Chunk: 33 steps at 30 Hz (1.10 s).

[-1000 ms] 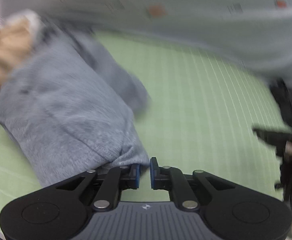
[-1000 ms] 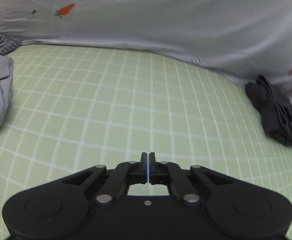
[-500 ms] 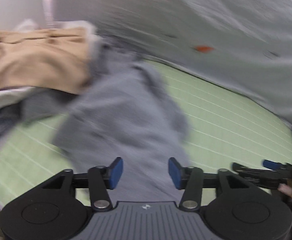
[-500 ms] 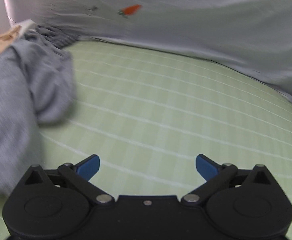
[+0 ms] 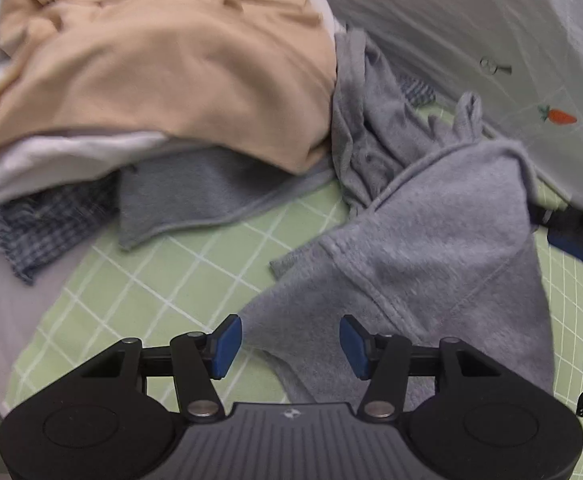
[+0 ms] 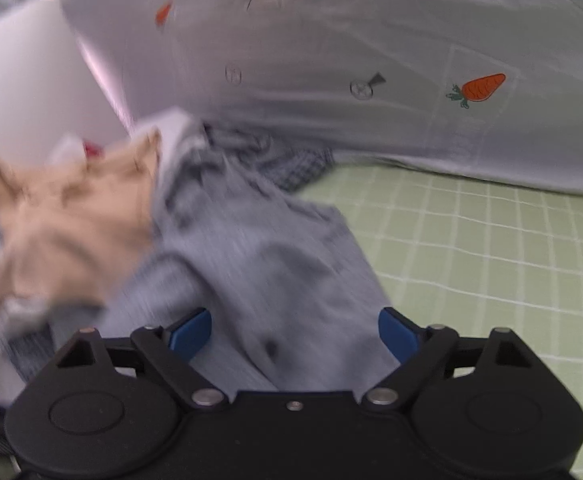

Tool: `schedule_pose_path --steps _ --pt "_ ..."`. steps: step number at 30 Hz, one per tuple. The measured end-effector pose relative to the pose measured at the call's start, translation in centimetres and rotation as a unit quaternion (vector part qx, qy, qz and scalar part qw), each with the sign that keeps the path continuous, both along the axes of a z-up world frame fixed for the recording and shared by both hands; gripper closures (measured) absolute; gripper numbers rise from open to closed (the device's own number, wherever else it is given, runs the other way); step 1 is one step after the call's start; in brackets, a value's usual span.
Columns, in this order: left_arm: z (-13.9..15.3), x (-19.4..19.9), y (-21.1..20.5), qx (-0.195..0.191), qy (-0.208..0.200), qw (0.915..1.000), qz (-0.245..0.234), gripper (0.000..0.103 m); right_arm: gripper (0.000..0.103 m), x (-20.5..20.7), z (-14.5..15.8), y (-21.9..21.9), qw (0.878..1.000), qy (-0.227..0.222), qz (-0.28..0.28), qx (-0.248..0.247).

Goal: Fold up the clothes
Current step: 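Open both grippers and release the grey hoodie on the mat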

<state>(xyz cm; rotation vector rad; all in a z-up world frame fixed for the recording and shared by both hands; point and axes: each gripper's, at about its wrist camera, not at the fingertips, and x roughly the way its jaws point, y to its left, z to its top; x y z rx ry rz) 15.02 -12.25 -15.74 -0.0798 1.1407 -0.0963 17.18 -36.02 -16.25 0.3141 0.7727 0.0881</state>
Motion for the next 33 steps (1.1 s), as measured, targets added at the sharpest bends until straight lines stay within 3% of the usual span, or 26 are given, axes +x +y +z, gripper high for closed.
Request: schedule_pose_path --steps 1,3,4,5,9,12,16,21,24,27,29,33 --pt "-0.3 -0.1 -0.5 0.002 0.002 1.0 -0.004 0.049 0.018 0.3 -0.1 0.1 1.0 0.0 -0.003 0.012" --pt "-0.1 -0.7 -1.8 0.01 -0.003 0.9999 -0.007 0.05 0.051 1.3 -0.6 0.5 1.0 0.014 0.012 -0.004" --pt "0.1 -1.2 -2.4 0.014 -0.008 0.9998 -0.007 0.049 0.089 1.6 -0.8 0.8 0.999 0.012 0.028 -0.02" --pt "0.4 -1.8 -3.0 0.011 -0.011 0.9999 -0.006 0.049 0.098 1.3 -0.7 0.8 0.999 0.005 0.035 -0.036" --pt "1.7 -4.6 -4.6 -0.017 -0.02 0.9995 0.016 0.049 0.098 -1.1 -0.1 -0.5 0.996 -0.024 0.041 -0.076" --pt "2.3 -7.2 -6.1 -0.002 -0.029 0.9993 0.025 0.049 0.099 -4.3 -0.1 -3.7 0.996 -0.024 0.022 -0.083" --pt "2.8 -10.5 -7.6 0.004 -0.034 0.999 0.029 0.049 0.099 -9.0 -1.2 -9.7 0.997 -0.002 -0.022 -0.074" --pt "3.2 -13.0 -8.6 -0.018 -0.035 0.9987 0.033 0.048 0.099 -14.2 -2.6 -15.3 0.989 0.027 -0.056 -0.137" --pt "2.8 -13.0 -9.5 -0.027 -0.026 0.9991 0.02 0.048 0.098 -16.1 -2.8 -18.4 0.984 0.056 -0.085 -0.148" --pt "2.7 -11.8 -11.0 -0.031 -0.023 0.9993 -0.003 0.048 0.091 -17.5 -2.2 -20.3 0.982 0.055 -0.12 -0.135" --pt "3.1 -10.4 -12.4 -0.032 -0.028 0.9988 -0.025 0.048 0.069 -17.9 -1.4 -21.1 0.979 0.044 -0.148 -0.133" --pt "4.2 -7.6 -16.5 -0.035 -0.043 0.9955 -0.077 0.048 0.06 -17.2 0.3 -22.1 0.976 0.022 -0.185 -0.114"
